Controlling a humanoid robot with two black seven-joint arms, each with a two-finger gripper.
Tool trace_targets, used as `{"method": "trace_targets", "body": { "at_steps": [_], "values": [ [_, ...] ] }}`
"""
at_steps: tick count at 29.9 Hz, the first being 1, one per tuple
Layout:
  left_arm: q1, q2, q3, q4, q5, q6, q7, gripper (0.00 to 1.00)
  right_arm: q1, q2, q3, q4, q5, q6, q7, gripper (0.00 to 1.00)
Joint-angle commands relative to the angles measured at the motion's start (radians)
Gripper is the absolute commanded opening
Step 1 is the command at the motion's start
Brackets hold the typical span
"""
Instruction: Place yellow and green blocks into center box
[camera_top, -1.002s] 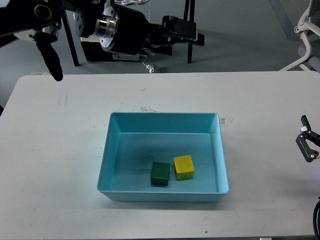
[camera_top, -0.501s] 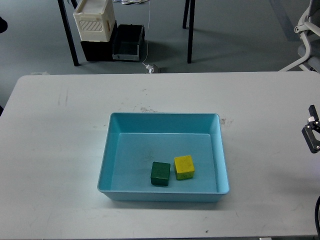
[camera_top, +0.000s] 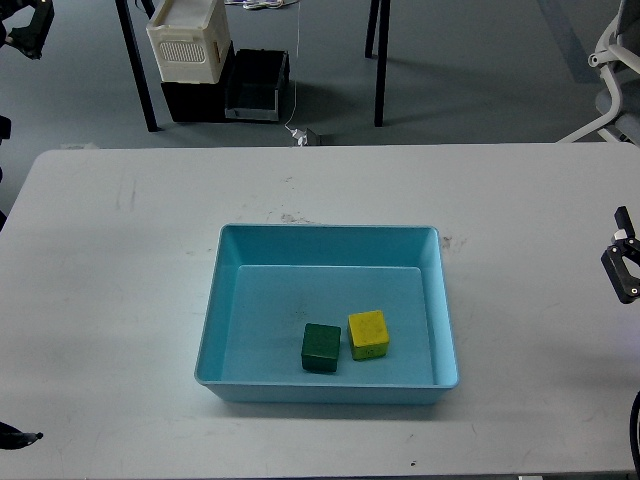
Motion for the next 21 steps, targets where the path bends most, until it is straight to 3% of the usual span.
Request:
{"method": "trace_targets", "body": {
  "at_steps": [1,12,16,21],
  "values": [
    [0.070,-0.041,-0.009,-0.016,-0.004,0.000,-0.006,1.00,-0.002,0.022,-0.009,0.010,0.000,-0.017,0.014,1.00],
    [0.366,-0.013,-0.012,-0.045,-0.230,0.000,0.010,1.00,-0.035,0.033,-0.060,0.016,0.000,0.068,0.016,1.00],
    [0.482,-0.041,-0.022,-0.204,-0.278,0.000,0.013,1.00,-0.066,0.033,-0.064,0.032,0.002,0.083,0.016,1.00],
    [0.628,-0.189,-0.111,-0.355,-0.272,0.000,0.011,1.00,-0.074,0.033,-0.061,0.036,0.002,0.103,0.028,1.00]
  ]
}}
